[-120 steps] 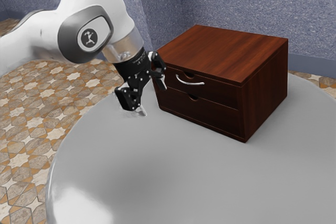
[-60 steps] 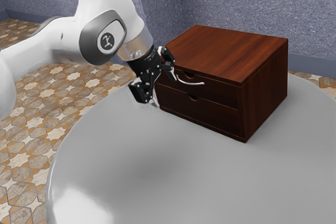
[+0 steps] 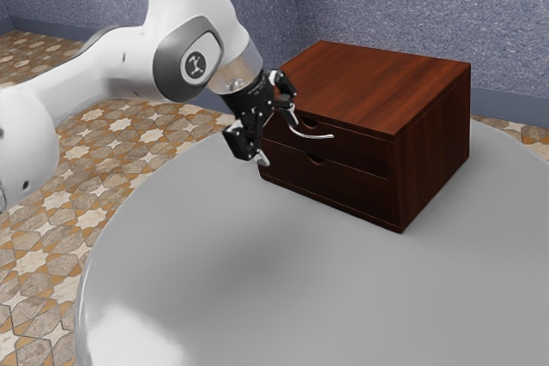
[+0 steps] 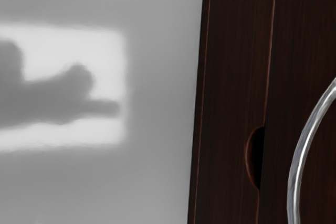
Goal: Pull the drawer handle with one arm to open the drawer
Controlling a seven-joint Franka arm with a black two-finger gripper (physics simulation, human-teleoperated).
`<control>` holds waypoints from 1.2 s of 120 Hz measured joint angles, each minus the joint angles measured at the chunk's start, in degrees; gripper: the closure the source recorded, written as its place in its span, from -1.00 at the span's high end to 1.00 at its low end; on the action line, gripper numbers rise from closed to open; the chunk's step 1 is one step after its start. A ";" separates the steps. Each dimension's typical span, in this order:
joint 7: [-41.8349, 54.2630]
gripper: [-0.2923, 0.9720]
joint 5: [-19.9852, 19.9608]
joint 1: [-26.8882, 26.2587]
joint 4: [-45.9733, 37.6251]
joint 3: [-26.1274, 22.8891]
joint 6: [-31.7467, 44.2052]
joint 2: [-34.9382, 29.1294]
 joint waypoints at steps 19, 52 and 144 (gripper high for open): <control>1.00 0.54 -0.06 0.43 2.41 -0.04 0.11 2.57; 2.26 0.54 -0.09 0.51 5.28 -0.05 0.18 5.00; 5.08 0.22 -0.17 1.02 5.05 -0.03 1.42 6.85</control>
